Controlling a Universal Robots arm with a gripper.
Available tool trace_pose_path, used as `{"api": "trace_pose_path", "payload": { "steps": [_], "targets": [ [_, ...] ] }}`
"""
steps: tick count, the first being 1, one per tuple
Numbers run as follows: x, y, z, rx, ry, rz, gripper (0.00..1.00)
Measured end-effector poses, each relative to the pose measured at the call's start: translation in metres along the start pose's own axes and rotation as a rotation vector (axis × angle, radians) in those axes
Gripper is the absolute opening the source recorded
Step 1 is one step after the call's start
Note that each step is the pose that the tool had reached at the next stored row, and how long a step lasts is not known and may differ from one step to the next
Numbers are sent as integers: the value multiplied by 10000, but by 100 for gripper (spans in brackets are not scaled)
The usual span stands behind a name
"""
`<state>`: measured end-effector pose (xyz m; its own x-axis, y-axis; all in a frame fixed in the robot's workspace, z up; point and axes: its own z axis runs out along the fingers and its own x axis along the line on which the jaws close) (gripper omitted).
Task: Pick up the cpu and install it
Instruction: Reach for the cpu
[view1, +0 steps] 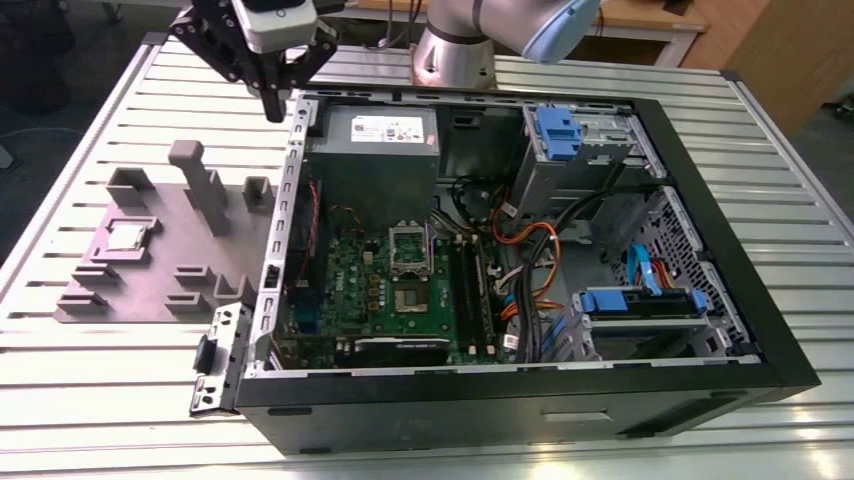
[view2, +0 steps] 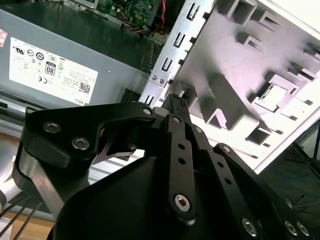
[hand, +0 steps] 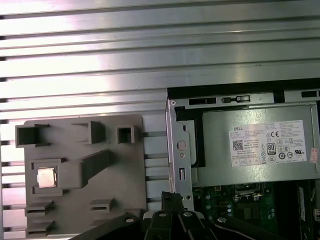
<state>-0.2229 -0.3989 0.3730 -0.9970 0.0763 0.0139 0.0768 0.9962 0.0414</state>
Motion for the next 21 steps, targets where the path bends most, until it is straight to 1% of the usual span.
{"api": "trace_pose_path", "payload": {
  "steps": [16,21],
  "targets": [
    [64,-6,19,3,39,2,11],
    [71,-6,22,3,44,1,11]
  ]
}}
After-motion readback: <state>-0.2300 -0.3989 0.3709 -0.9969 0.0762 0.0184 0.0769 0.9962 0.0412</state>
